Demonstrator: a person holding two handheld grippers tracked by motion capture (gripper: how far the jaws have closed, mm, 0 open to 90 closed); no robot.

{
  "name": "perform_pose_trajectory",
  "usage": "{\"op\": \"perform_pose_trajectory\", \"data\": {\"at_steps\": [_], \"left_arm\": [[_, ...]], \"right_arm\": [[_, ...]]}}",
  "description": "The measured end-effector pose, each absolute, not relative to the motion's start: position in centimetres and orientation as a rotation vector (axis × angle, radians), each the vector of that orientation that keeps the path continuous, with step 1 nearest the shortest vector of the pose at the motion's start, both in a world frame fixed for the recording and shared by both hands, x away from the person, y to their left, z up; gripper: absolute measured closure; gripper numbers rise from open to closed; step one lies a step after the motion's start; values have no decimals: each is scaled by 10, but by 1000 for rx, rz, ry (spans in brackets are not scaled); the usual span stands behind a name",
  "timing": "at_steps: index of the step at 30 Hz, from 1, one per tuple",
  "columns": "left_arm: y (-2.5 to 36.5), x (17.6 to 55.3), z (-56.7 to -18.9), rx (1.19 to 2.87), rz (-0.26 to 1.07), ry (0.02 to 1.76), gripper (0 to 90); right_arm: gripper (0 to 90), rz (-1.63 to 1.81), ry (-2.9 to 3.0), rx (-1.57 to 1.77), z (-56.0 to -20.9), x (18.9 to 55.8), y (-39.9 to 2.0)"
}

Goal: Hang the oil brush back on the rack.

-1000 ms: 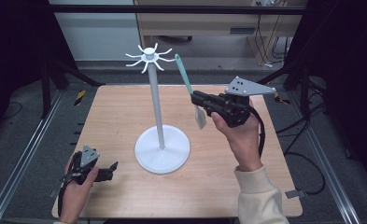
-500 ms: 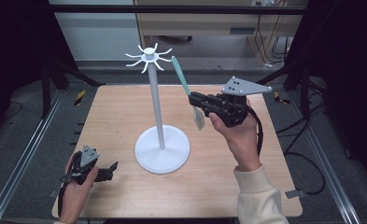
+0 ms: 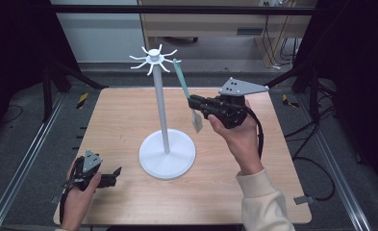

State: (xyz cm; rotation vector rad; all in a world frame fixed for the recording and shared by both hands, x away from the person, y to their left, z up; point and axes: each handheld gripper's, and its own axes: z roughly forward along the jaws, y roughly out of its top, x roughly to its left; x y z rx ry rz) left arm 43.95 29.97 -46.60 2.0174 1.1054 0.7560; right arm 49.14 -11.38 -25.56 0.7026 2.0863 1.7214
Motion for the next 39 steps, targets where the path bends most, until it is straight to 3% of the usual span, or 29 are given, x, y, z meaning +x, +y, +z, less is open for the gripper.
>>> {"op": "perform_pose_trajectory", "data": {"at_steps": [39], "left_arm": [[298, 440, -467, 2020, 749, 1102, 36]], "right_arm": [[791, 1698, 2081, 714, -263, 502, -106]]}}
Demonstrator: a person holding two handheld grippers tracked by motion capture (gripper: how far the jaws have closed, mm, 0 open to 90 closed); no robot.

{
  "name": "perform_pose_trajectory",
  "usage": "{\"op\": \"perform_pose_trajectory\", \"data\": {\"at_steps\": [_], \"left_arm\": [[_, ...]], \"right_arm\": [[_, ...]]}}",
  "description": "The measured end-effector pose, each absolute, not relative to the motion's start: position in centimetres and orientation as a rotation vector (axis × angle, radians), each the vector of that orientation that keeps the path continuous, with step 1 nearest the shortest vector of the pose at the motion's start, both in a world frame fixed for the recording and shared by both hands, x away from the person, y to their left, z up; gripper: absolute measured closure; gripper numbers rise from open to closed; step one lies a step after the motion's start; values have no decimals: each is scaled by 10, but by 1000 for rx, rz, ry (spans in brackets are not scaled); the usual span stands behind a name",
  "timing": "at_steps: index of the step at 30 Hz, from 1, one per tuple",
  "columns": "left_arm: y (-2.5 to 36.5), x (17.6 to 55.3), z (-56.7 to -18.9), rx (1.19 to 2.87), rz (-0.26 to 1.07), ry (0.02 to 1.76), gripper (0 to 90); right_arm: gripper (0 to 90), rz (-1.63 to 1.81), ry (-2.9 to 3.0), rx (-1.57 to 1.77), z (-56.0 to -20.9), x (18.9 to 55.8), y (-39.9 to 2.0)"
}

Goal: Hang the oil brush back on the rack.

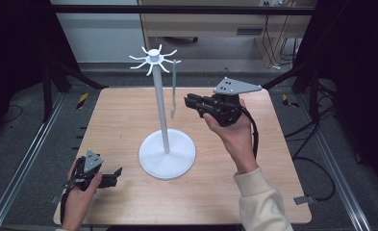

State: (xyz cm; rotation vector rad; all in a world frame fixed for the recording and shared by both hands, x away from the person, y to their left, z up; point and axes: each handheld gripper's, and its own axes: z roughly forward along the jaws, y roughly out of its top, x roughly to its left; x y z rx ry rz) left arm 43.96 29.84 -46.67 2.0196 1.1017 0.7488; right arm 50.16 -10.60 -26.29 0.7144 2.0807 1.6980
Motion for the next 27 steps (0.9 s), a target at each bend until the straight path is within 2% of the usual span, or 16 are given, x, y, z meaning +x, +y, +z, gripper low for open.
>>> {"op": "perform_pose_trajectory", "data": {"at_steps": [5, 14, 21, 27], "left_arm": [[299, 440, -467, 2015, 751, 1106, 36], [299, 440, -466, 2016, 752, 1103, 36], [299, 440, -466, 2016, 751, 1101, 35], [300, 440, -466, 2013, 750, 1105, 35]], "right_arm": [[734, 1639, 2052, 761, -261, 499, -112], [454, 1409, 2001, 958, -262, 500, -114], [399, 1374, 1998, 973, -266, 502, -119], [302, 1352, 1985, 979, -268, 502, -128]]}}
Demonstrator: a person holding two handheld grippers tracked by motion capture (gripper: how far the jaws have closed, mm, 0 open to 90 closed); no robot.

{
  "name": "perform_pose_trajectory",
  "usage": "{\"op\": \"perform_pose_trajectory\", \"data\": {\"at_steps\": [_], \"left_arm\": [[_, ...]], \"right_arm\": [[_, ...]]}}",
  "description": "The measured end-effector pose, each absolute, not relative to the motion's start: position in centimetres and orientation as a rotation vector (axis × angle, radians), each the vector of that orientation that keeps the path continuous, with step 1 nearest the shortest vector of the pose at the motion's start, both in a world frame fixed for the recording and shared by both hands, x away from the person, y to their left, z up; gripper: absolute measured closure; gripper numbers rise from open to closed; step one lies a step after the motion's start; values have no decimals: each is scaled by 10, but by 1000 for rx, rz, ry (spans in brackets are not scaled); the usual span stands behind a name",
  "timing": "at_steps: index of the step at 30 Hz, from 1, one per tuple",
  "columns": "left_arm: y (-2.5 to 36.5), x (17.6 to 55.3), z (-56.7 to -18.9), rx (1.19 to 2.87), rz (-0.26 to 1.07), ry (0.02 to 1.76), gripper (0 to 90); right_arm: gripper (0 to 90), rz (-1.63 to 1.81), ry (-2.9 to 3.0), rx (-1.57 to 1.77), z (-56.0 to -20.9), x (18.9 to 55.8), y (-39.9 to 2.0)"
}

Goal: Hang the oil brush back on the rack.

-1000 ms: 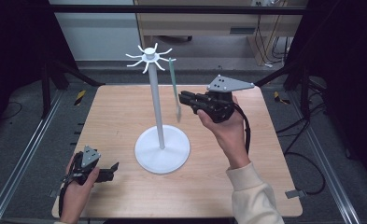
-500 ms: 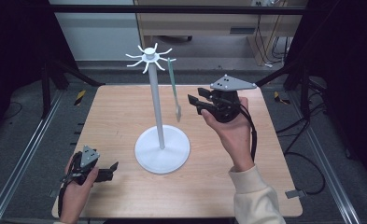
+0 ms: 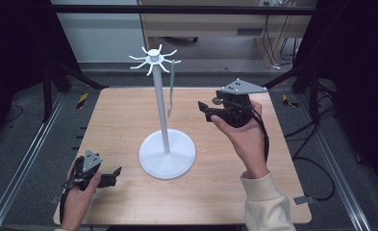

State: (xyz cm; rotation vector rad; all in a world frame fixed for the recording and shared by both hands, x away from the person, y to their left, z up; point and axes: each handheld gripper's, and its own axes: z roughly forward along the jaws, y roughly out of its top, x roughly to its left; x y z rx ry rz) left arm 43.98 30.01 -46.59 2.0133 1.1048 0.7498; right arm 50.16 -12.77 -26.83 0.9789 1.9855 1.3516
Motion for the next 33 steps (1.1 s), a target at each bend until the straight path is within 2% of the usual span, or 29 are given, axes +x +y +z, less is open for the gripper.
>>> {"op": "perform_pose_trajectory", "data": {"at_steps": [20, 33], "left_arm": [[299, 440, -466, 2016, 750, 1099, 35], [300, 440, -465, 2001, 761, 1111, 33]], "right_arm": [[115, 1336, 1875, 996, -269, 501, -159], [95, 1328, 1827, 1063, -277, 506, -181]]}}
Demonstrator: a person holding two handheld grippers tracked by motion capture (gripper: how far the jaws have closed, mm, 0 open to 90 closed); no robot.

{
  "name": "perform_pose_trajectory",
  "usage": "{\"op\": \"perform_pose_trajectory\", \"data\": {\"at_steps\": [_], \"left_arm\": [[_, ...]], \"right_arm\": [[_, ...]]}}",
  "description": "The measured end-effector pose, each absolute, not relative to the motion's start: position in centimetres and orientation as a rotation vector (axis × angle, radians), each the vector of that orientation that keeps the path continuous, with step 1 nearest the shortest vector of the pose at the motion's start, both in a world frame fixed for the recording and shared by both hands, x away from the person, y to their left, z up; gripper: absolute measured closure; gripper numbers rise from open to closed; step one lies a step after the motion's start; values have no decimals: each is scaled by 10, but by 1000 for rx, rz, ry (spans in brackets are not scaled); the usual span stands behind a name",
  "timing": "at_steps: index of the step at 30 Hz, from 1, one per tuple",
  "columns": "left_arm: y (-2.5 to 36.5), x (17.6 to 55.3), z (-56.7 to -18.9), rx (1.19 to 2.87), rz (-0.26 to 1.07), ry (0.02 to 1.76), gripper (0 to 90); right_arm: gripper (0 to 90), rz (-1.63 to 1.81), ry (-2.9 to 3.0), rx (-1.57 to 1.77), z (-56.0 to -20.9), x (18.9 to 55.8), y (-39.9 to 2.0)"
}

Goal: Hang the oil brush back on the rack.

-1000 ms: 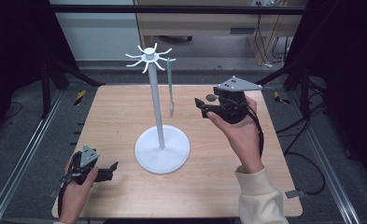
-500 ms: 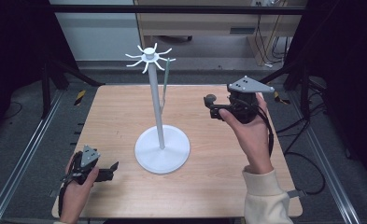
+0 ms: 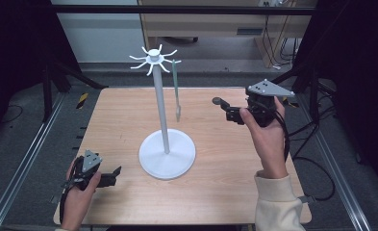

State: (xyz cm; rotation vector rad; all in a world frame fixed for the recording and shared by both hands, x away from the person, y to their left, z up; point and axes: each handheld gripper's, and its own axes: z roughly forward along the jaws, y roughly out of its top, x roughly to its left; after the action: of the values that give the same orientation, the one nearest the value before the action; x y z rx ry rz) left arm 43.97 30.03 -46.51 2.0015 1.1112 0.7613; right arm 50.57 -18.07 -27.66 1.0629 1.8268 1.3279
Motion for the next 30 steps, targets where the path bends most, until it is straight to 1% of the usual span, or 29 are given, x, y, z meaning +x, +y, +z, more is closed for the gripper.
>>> {"op": "perform_pose_trajectory", "data": {"at_steps": [19, 30], "left_arm": [[302, 440, -465, 1994, 760, 1117, 33], [302, 440, -464, 1992, 767, 1120, 33]], "right_arm": [[109, 1180, 1819, 1204, -316, 526, -210], [116, 1053, 1830, 1262, -338, 533, -219]]}}
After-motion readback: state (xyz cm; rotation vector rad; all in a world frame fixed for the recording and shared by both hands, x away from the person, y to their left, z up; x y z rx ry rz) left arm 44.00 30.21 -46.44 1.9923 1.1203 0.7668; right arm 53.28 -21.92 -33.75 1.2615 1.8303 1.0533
